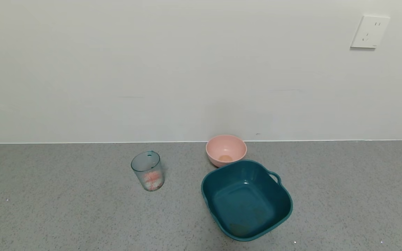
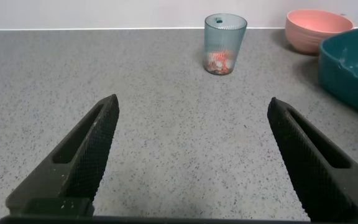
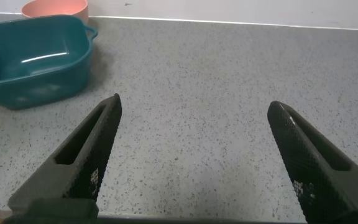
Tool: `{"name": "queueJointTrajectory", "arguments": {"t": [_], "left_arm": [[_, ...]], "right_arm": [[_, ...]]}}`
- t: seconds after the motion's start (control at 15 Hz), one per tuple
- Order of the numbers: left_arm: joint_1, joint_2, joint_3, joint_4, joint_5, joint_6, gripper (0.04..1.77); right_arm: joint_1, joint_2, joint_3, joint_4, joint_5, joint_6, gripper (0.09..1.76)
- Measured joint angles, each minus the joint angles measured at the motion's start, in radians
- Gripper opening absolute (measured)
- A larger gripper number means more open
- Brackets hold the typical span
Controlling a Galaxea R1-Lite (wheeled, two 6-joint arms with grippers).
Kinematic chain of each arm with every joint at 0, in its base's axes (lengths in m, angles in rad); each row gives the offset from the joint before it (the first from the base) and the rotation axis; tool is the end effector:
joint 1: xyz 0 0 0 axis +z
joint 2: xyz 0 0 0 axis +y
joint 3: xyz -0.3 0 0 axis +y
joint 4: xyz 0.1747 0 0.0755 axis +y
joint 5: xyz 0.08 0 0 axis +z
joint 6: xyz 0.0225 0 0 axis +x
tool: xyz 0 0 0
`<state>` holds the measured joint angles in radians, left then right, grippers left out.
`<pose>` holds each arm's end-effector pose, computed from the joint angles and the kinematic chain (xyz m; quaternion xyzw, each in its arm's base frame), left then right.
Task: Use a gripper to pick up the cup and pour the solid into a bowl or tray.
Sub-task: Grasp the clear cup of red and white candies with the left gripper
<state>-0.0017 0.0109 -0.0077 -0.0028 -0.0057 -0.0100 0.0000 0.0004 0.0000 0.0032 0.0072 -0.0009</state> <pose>-0.0225 -0.0001 0.0782 -0.0050 0.0002 -0.0037 1.0000 -0.0228 0.0002 0.0752 -0.0004 0.0018 0.0036 1.0000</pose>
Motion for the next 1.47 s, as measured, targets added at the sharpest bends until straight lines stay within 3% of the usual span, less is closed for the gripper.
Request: {"name": "queueJointTrajectory", "arguments": {"t": [0.27,0.53,0.73,1.07,1.47], "left_arm": [[0.0,0.028,-0.092,0.065,-0.038,-0.008,1.72],[0.0,0.083,-0.224,0.179,-0.118,0.011,1.72],[-0.019,0.176,-0.292,0.208,-0.106,0.023,1.72],[-0.067,0.477,-0.391,0.205,-0.057,0.025,1.72],[-0.094,0.842,-0.466,0.154,-0.084,0.027,1.72]], "right_arm": [[0.0,0.0,0.0,0.0,0.0,0.0,1.71],[0.0,0.0,0.0,0.0,0.0,0.0,1.71],[0.0,0.0,0.0,0.0,0.0,0.0,1.71],[0.0,0.0,0.0,0.0,0.0,0.0,1.71],[0.0,0.0,0.0,0.0,0.0,0.0,1.71]]}}
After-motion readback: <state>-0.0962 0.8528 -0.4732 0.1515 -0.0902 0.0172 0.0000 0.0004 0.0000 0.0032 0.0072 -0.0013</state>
